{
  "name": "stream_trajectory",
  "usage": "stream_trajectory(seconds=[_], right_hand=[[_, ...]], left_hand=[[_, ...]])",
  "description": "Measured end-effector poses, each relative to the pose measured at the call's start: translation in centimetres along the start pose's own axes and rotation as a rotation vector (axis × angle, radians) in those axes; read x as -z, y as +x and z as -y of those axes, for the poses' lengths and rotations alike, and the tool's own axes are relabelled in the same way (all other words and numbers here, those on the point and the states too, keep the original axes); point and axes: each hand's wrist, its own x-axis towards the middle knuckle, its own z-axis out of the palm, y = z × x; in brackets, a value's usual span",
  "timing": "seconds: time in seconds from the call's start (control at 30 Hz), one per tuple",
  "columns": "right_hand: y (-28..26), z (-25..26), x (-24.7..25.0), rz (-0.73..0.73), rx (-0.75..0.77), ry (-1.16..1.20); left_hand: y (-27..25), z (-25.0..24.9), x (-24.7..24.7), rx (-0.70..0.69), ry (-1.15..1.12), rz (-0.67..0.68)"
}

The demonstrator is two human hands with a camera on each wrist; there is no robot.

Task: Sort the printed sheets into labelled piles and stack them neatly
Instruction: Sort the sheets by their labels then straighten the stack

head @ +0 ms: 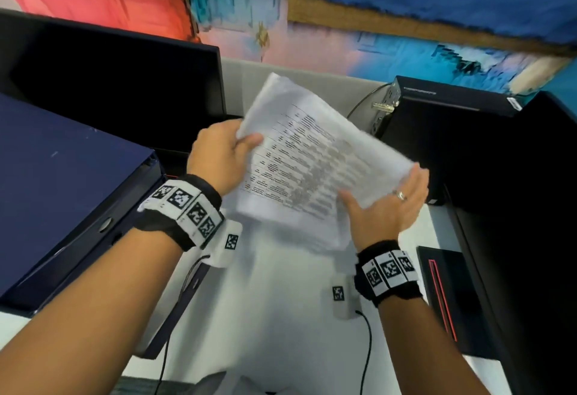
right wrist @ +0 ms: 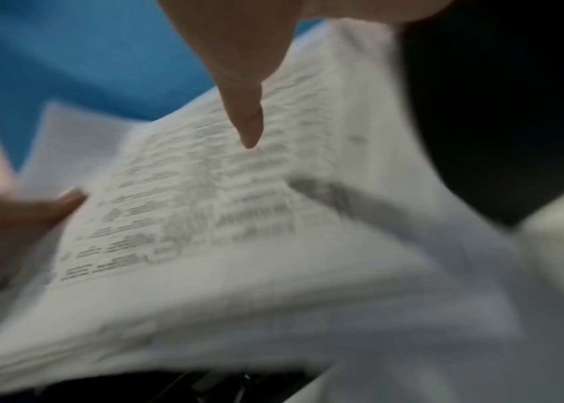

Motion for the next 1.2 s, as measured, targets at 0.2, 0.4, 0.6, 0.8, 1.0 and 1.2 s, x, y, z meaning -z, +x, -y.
stream_trajectory(seconds=[0.2,0.4,0.6,0.8,1.0,1.2], right_hand=[[-1.1,-2.7,-2.9,0.405,-0.694,0.792],[-1.4,-0.3,-4.5,0.600,-0.933,1.359],[-2.4,-0.4,-5.4,0.703,-1.018,1.323],[-1.7,-3.3,-3.7,0.438,-1.000,1.432],[1.5,-2.9,0.8,0.124,-0.604,1.113],[3.3,-1.5,4.8,0.197,-0.023,0.776]], left_hand=[[-1.0,2.3,0.5,0.188,-0.531,-0.195],[-2.0,2.6,-0.7,0.277,-0.852,-0.194],[-2.8,1.1,-2.0,0.379,-1.073,-0.057],[-4.2,3.3,-5.0,0.607,-1.091,0.058],[-5.9,6.4,-7.9,0.770,-0.993,0.091],[-1.8,3.3,-6.5,0.189,-0.519,0.050]])
